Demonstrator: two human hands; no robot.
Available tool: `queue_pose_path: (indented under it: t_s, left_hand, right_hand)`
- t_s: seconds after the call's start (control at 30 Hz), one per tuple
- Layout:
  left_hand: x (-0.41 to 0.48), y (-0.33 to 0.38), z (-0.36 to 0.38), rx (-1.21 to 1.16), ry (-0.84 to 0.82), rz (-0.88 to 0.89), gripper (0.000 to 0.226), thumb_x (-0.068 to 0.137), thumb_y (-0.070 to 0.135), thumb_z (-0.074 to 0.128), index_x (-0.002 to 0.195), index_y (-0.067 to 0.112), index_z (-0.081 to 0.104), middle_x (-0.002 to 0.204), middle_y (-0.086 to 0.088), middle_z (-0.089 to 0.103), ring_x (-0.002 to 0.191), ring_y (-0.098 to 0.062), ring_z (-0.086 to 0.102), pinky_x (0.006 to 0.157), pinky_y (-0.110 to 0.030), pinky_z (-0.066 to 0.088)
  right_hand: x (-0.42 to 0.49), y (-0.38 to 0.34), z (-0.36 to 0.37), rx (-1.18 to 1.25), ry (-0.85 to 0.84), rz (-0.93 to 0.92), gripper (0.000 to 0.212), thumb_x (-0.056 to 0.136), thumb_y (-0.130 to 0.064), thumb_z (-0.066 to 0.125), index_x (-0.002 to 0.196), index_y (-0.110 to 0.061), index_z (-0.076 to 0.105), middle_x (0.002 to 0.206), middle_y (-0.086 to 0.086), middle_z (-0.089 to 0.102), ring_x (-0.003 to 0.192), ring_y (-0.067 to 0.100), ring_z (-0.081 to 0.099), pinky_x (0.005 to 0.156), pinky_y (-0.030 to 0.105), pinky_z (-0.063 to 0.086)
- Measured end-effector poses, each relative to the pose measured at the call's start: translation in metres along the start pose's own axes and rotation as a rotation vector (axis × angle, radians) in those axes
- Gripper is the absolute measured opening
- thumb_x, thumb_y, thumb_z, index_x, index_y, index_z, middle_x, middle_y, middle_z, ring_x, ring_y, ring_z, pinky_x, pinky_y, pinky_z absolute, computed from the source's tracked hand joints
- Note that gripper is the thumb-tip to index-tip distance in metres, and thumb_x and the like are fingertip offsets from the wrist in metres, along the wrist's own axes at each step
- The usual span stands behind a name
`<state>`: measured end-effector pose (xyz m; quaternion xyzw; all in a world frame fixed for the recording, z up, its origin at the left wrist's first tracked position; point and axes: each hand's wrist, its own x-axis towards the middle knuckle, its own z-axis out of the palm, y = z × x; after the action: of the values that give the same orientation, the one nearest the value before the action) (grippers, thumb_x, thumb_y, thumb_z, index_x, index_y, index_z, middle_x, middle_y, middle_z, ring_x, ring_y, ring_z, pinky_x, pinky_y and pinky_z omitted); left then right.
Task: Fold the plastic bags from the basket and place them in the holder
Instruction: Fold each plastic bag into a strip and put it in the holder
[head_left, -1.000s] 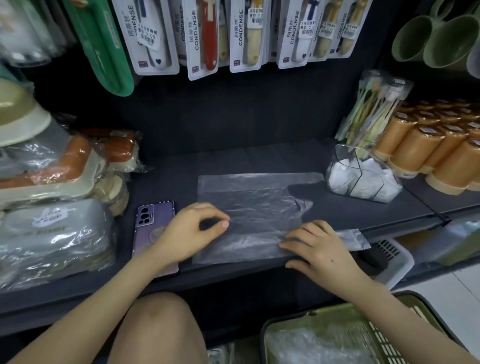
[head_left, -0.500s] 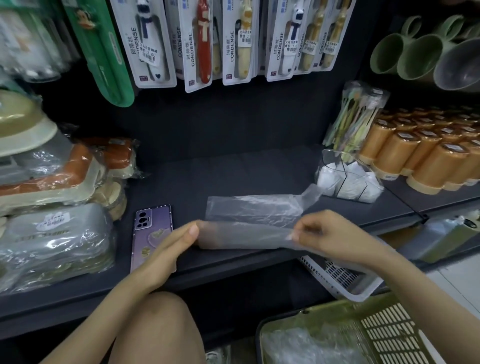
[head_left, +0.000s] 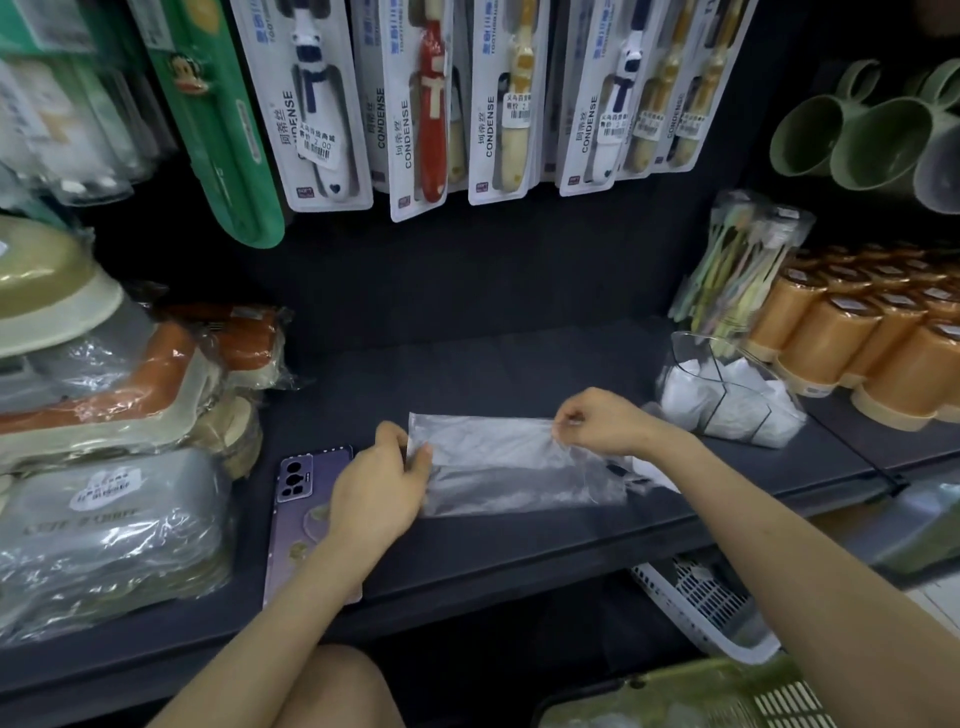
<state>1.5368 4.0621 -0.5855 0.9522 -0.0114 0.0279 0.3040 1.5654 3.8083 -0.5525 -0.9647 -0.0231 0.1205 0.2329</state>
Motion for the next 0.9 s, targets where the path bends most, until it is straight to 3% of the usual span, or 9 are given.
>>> queue_pose_path:
  t_s: [0.1,0.23,0.37,0.43,0.57,0.63,0.73,0.8,0.9]
  left_hand:
    - [0.005,-0.004,0.001,0.029,-0.008,0.003,0.023,0.098,0.034,0.048,0.110,0.015,0.040,0.074,-0.002,0.063,0.070,-0.024,0.057,0.056,-0.034,0.035]
    - [-0.001,-0.009,-0.006,0.156,-0.024,0.052,0.024,0.096,0.021,0.050,0.115,0.013,0.039,0.073,-0.003,0.061,0.068,-0.026,0.057,0.058,-0.035,0.043]
    - [-0.005,-0.010,-0.005,0.442,0.244,0.331,0.026,0.070,0.008,0.076,0.090,0.002,0.061,0.069,-0.014,0.056,0.057,-0.034,0.054,0.052,-0.036,0.040]
    - [-0.002,-0.010,0.005,0.388,0.266,0.482,0.011,0.077,0.014,0.061,0.081,0.004,0.066,0.077,-0.013,0.057,0.064,-0.033,0.055,0.058,-0.040,0.046]
    - [0.001,-0.009,0.021,0.252,0.058,0.597,0.042,0.091,0.027,0.035,0.094,0.007,0.072,0.097,-0.009,0.068,0.088,-0.031,0.066,0.080,-0.039,0.055]
    - [0.003,-0.010,0.027,0.273,-0.029,0.586,0.053,0.094,0.036,0.029,0.114,0.007,0.069,0.119,-0.011,0.067,0.112,-0.032,0.063,0.099,-0.039,0.045]
    - [0.006,-0.008,0.026,0.312,-0.178,0.530,0.092,0.084,0.067,-0.006,0.148,0.015,0.035,0.156,-0.003,0.030,0.147,-0.022,0.021,0.115,-0.026,0.005]
    - [0.008,-0.008,0.027,0.349,-0.224,0.498,0.107,0.071,0.076,-0.024,0.154,0.019,0.011,0.162,0.001,0.008,0.150,-0.018,-0.001,0.113,-0.021,-0.011]
    - [0.012,-0.007,0.029,0.401,-0.284,0.466,0.115,0.059,0.078,-0.032,0.154,0.020,-0.004,0.162,-0.001,-0.005,0.148,-0.018,-0.012,0.109,-0.021,-0.020]
  right_hand:
    - [0.004,0.000,0.000,0.041,-0.029,0.025,0.029,0.085,-0.014,0.059,0.062,-0.031,0.063,0.074,-0.018,0.062,0.081,0.009,0.059,0.073,0.024,0.044]
    - [0.003,-0.007,0.003,0.031,-0.107,0.015,0.019,0.083,-0.013,0.060,0.070,-0.011,0.073,0.057,-0.013,0.058,0.060,0.010,0.050,0.062,0.028,0.042]
    - [-0.001,-0.013,0.006,0.037,-0.158,0.017,0.022,0.084,-0.014,0.059,0.070,0.001,0.067,0.045,-0.007,0.043,0.051,0.014,0.034,0.053,0.026,0.032]
    - [-0.001,-0.013,0.006,0.046,-0.158,0.034,0.023,0.083,-0.014,0.060,0.072,0.005,0.065,0.053,0.000,0.040,0.051,0.015,0.033,0.052,0.025,0.030]
    - [-0.001,-0.010,0.006,0.065,-0.146,0.065,0.019,0.080,-0.010,0.059,0.068,0.005,0.057,0.064,0.010,0.035,0.060,0.018,0.031,0.055,0.028,0.026]
    - [0.001,-0.008,0.007,0.077,-0.146,0.068,0.019,0.079,-0.009,0.059,0.068,0.005,0.054,0.066,0.010,0.033,0.063,0.020,0.029,0.056,0.029,0.024]
    - [0.003,-0.007,0.007,0.096,-0.165,0.069,0.014,0.079,-0.010,0.061,0.066,-0.010,0.055,0.067,0.010,0.033,0.064,0.020,0.029,0.056,0.030,0.025]
    - [0.004,-0.006,0.007,0.112,-0.176,0.073,0.015,0.078,-0.011,0.062,0.067,-0.014,0.053,0.067,0.009,0.032,0.064,0.021,0.030,0.054,0.030,0.028]
    - [0.004,-0.004,0.007,0.130,-0.189,0.088,0.017,0.080,-0.013,0.062,0.065,-0.009,0.054,0.066,0.010,0.032,0.062,0.021,0.031,0.050,0.025,0.033]
